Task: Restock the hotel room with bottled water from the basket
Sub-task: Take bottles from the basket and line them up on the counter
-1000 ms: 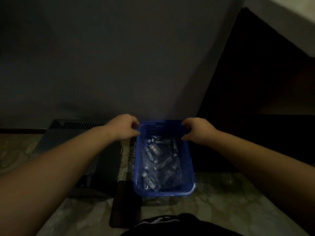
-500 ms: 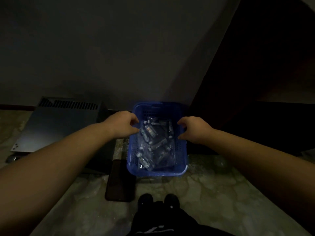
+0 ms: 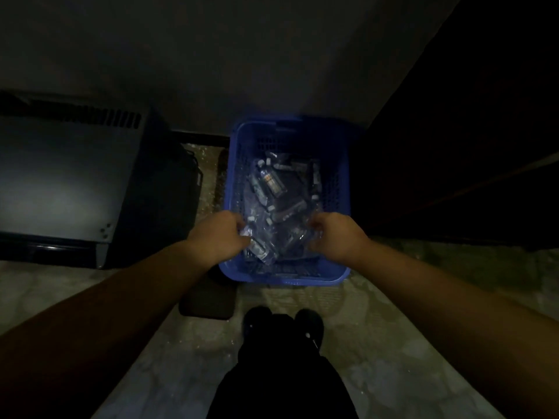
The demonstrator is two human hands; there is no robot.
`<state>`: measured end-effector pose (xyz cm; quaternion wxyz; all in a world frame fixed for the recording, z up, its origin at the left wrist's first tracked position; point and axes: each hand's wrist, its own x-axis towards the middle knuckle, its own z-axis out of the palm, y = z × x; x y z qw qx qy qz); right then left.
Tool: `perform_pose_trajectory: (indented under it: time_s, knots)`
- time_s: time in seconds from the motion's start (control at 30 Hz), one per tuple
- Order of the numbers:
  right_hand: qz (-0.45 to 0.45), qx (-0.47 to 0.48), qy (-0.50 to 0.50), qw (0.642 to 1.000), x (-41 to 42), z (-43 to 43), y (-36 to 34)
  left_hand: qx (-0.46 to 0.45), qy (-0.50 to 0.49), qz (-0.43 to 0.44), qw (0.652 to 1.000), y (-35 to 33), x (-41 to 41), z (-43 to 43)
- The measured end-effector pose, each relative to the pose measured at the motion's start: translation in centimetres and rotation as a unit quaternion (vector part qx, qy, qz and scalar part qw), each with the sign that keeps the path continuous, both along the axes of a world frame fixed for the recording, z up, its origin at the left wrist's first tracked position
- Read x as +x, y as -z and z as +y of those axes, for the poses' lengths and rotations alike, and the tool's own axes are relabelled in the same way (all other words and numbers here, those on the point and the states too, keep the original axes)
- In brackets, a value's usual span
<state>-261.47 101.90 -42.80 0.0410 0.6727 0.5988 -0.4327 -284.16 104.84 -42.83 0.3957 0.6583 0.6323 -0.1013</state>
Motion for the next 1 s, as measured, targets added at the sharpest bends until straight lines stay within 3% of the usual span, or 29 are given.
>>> perform_pose_trajectory:
  time_s: [0.13, 0.27, 0.37, 0.47, 0.57, 0.67, 0.73, 0.9, 1.0]
  knots:
    - [0.031, -0.055, 0.078, 0.995, -0.1, -1.7, 10.5, -0.039, -0.124, -0.039, 0.991, 10.4, -0.1, 0.7]
    - [0.043, -0.079, 0.119, 0.989, -0.2, -3.1, 21.3, -0.033, -0.185, -0.095, 0.978, 21.8, 0.8, -0.2]
    - [0.024, -0.061, 0.144, 0.987, -0.6, -3.1, 28.7, -0.055, -0.325, -0.15, 0.932, 29.1, 1.8, -0.4]
    - [0.04, -0.076, 0.163, 0.983, -1.8, -2.5, 34.8, -0.145, -0.454, -0.171, 0.862, 35.5, 2.7, -0.4]
    - [0.056, -0.069, 0.183, 0.979, -2.6, -1.3, 40.0, -0.195, -0.487, -0.2, 0.828, 40.5, 3.7, 0.4]
    - [0.053, -0.092, 0.175, 0.979, -2.7, 0.1, 44.0, -0.185, -0.564, -0.242, 0.768, 44.2, 4.5, 1.5]
    - [0.029, -0.111, 0.142, 0.983, -2.4, 0.8, 45.8, -0.183, -0.581, -0.235, 0.757, 46.3, 4.8, 1.4]
    - [0.013, -0.132, 0.108, 0.985, -1.0, 1.3, 47.5, -0.081, -0.54, -0.155, 0.824, 49.4, 5.1, 1.0]
    - [0.002, -0.132, 0.155, 0.979, -0.5, 1.8, 48.8, -0.054, -0.435, -0.07, 0.896, 49.9, 5.3, 1.0]
